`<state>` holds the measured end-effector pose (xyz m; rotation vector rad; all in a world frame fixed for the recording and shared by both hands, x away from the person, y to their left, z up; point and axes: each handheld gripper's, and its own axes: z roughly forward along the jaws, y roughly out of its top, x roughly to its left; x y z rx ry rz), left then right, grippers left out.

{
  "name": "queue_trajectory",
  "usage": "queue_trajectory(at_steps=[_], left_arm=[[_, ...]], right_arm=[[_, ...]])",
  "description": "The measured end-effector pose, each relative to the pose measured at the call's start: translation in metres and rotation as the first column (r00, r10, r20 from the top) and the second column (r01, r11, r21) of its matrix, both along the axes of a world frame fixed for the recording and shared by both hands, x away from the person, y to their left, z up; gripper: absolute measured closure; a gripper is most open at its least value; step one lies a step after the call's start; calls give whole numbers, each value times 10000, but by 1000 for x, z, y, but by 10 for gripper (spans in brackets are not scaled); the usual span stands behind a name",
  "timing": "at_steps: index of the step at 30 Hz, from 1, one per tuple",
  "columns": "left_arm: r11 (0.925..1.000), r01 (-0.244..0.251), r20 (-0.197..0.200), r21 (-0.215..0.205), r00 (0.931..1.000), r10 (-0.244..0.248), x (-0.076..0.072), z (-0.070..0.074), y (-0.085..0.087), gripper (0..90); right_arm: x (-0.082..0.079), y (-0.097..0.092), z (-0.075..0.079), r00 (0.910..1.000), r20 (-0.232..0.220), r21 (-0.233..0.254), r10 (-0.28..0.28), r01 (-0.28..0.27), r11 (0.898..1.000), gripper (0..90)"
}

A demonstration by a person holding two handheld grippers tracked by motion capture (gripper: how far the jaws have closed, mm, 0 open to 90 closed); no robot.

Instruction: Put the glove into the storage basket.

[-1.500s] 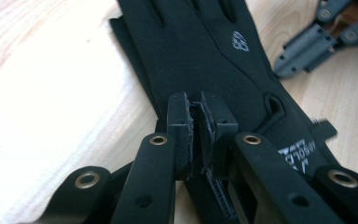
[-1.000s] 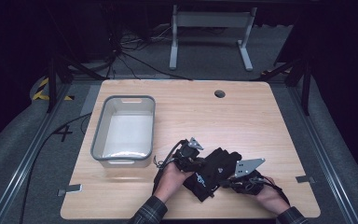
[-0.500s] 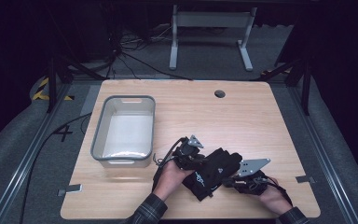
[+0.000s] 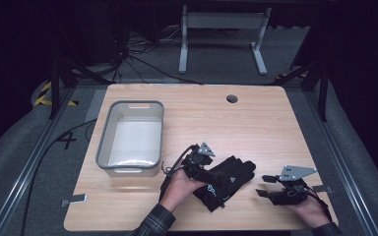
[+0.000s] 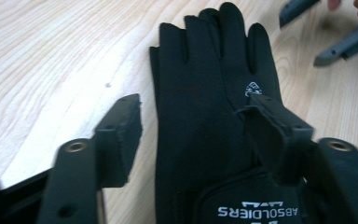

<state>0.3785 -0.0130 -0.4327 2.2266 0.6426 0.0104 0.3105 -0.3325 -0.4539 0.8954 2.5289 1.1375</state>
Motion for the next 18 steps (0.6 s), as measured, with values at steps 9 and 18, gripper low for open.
queue_trajectory(at_steps=[9,18], left_arm=[[9980,425,81,462,9990,-429,-1,-9,-13,153],[9924,655,-106,1046,9978,-647,-5,-24,-28,112]], right_arm=[[-3,-34,-3,9903,465,-75,-1313,1318,9913,259],[3,-42,-9,9814,541,-230,-1844,1858,9823,155]])
